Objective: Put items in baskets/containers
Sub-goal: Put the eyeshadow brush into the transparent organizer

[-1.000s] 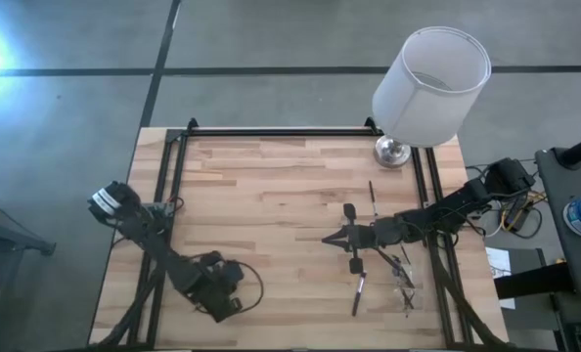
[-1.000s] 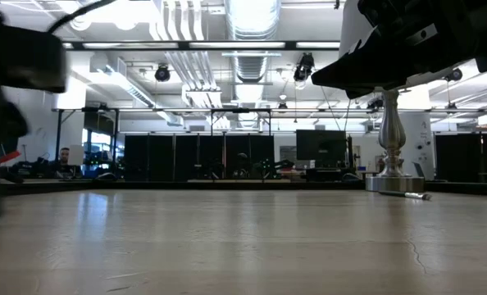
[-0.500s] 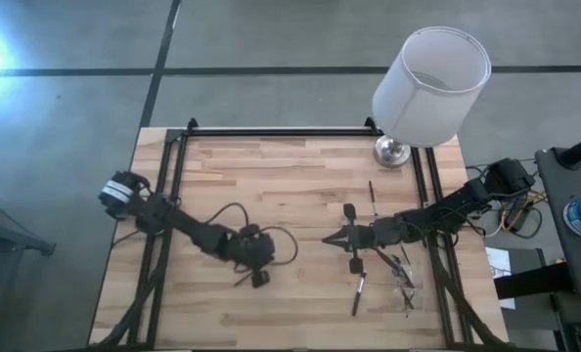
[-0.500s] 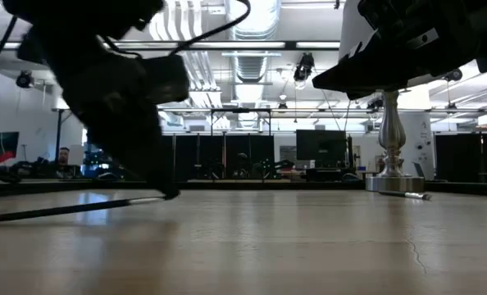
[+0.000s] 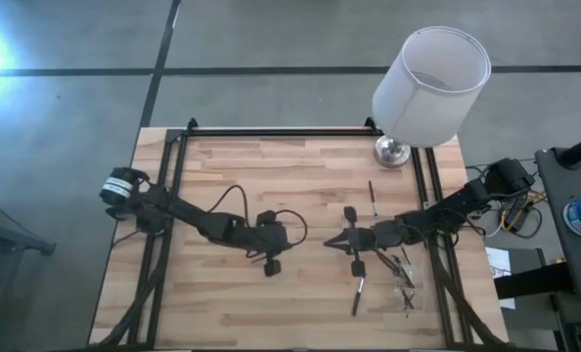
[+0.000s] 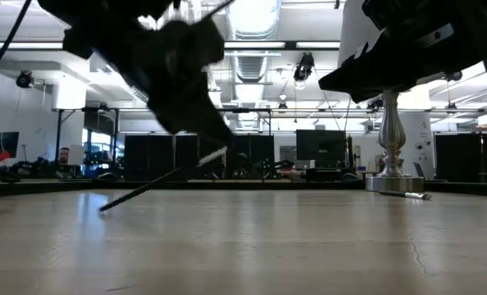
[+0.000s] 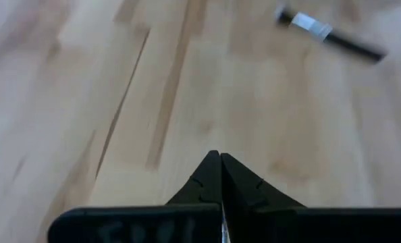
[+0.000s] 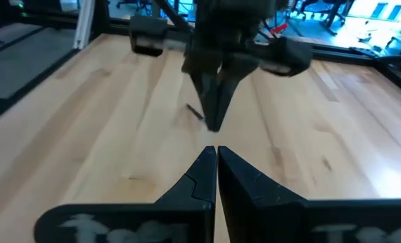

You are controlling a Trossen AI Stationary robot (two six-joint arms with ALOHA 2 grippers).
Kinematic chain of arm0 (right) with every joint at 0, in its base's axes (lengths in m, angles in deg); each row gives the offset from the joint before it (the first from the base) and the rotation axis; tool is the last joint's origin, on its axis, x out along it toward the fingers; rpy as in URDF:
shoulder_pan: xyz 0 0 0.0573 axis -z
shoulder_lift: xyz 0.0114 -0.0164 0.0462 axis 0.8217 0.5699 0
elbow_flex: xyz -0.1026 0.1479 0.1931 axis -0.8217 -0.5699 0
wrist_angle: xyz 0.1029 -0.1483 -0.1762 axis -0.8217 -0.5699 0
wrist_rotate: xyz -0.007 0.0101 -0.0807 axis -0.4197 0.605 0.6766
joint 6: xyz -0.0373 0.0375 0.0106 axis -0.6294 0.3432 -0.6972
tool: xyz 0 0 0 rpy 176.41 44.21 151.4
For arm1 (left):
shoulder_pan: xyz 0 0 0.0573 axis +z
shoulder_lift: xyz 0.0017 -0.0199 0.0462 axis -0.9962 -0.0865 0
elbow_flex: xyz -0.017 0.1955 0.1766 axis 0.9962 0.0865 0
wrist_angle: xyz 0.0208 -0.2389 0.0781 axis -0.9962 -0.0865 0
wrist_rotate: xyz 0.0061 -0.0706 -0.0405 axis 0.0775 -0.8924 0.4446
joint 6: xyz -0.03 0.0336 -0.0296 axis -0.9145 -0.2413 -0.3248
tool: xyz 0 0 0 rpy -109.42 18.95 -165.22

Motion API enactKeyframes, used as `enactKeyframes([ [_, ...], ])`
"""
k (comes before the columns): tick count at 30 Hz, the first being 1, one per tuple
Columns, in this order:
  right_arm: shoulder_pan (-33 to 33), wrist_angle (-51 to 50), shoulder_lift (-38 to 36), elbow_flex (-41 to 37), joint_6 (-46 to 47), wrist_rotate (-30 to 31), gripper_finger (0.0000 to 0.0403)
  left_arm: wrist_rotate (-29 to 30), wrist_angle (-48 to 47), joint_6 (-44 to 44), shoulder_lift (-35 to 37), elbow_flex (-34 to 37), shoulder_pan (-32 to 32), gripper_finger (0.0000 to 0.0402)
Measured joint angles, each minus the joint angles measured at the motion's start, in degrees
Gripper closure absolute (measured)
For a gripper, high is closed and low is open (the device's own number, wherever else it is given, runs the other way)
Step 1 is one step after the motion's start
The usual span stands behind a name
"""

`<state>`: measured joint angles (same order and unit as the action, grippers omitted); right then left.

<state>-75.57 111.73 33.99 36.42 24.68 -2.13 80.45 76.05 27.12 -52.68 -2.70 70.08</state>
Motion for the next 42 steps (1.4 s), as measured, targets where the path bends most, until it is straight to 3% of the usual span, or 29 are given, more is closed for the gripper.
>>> enactKeyframes([
  [5,-1.8,6.1,2.8,-0.2,1.9,1.4,0.0394,0.2,6.5,3.2,2.7,0.2,0.0,0.0402],
  [10,-2.3,21.9,12.8,-0.3,4.2,1.4,0.0394,0.3,13.2,6.4,4.5,0.3,-0.2,0.0402],
  [13,-2.2,27.5,19.2,0.6,5.9,1.6,0.0394,-0.1,11.1,7.1,5.0,0.3,-0.2,0.0402],
  [17,-2.2,27.4,23.0,2.3,6.6,1.7,0.0394,-2.2,-0.7,3.9,4.4,0.4,-0.2,0.0401],
  [20,-2.1,25.3,22.7,3.1,6.2,1.8,0.0394,-1.7,-6.3,1.1,2.5,0.5,-0.3,0.0395],
  [31,-2.2,12.6,13.4,3.1,6.8,4.6,0.0394,-5.6,-2.5,0.5,-7.8,-5.5,-1.5,0.0327],
  [36,-2.6,12.2,12.7,2.6,6.8,4.6,0.0394,-7.9,-4.1,1.9,-13.3,-10.4,-2.1,0.0319],
  [42,-3.1,10.9,12.8,2.6,7.1,4.6,0.0394,-4.9,-8.9,2.5,-16.9,-14.3,-1.9,0.0319],
])
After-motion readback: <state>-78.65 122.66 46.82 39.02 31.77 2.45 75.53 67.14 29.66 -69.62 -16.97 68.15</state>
